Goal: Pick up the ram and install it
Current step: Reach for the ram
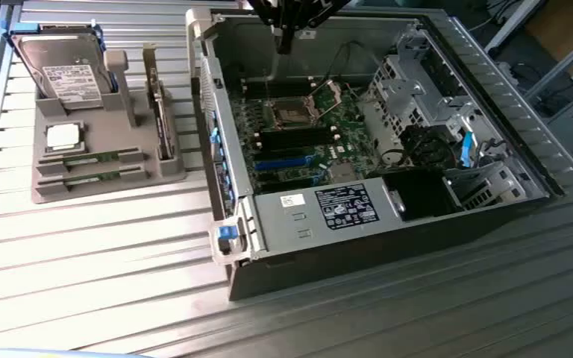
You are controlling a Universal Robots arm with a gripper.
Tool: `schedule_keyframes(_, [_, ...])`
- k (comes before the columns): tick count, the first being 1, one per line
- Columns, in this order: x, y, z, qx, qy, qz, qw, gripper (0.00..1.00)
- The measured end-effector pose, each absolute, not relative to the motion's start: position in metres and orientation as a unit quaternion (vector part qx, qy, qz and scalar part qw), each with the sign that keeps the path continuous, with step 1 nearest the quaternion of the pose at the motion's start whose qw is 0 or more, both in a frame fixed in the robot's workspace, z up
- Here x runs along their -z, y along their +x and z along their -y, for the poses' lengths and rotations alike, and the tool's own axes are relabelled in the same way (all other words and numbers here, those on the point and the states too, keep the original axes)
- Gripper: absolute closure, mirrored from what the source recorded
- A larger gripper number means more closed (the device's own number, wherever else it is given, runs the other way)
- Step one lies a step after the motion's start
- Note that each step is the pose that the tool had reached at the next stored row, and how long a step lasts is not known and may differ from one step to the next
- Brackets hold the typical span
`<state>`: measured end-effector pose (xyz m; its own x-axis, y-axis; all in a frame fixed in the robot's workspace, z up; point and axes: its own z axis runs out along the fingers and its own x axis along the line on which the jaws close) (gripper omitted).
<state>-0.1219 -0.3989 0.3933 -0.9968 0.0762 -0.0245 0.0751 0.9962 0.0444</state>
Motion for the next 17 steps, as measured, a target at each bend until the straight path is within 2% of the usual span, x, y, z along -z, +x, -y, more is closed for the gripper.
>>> schedule_keyframes(2, [-0.393, -0.140, 0.399, -0.022, 0.038, -0.999, 0.013, 0.90])
schedule_keyframes(17, [-0.393, -0.158, 0.399, -0.022, 0.038, -0.999, 0.013, 0.90])
